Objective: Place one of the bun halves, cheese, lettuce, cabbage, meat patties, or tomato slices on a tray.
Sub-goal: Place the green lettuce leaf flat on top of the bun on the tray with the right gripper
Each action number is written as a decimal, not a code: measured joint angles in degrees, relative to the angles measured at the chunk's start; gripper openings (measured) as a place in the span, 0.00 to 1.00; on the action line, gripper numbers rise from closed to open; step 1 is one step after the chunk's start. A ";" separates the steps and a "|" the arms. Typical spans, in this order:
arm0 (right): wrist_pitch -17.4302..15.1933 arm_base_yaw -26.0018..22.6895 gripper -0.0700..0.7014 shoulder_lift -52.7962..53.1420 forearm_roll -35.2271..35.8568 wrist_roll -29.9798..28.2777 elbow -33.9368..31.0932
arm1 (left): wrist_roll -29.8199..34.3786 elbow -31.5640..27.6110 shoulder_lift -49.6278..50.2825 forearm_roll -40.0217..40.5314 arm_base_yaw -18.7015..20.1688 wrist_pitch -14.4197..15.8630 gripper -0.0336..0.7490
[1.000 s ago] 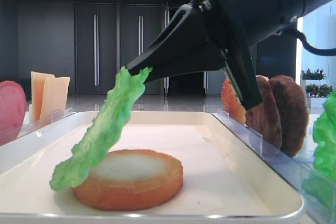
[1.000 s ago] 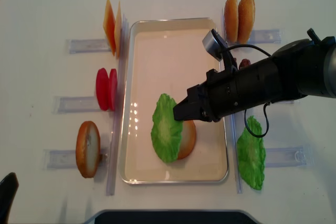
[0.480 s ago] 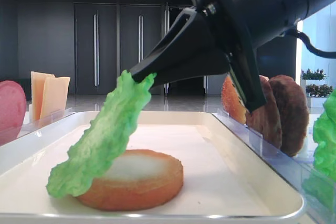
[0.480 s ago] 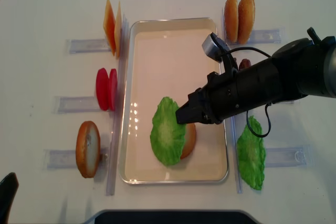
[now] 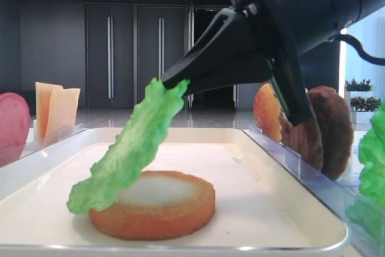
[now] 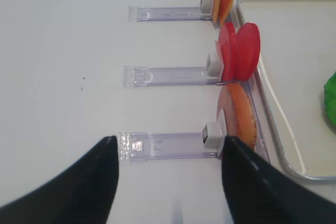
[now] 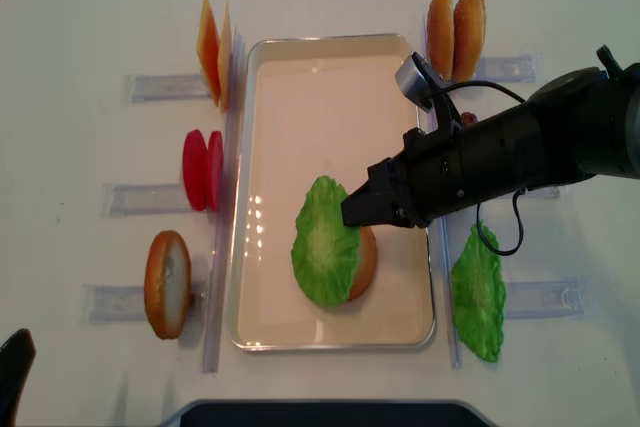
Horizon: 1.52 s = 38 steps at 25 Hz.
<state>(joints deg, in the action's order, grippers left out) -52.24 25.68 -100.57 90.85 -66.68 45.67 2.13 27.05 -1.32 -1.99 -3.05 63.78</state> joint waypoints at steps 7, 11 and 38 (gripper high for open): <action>-0.03 0.00 0.14 0.00 0.00 0.00 0.00 | 0.00 0.00 0.00 0.00 0.00 0.00 0.64; 0.91 0.00 0.14 0.00 -0.01 0.00 0.00 | 0.00 0.00 0.00 0.00 0.00 0.00 0.64; 3.25 0.00 0.94 0.00 -1.95 -0.67 0.00 | 0.00 0.00 0.00 0.00 0.00 0.00 0.64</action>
<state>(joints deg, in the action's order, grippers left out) -48.98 25.68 -100.57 88.90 -67.35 45.67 2.13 27.05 -1.32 -1.99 -3.05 63.78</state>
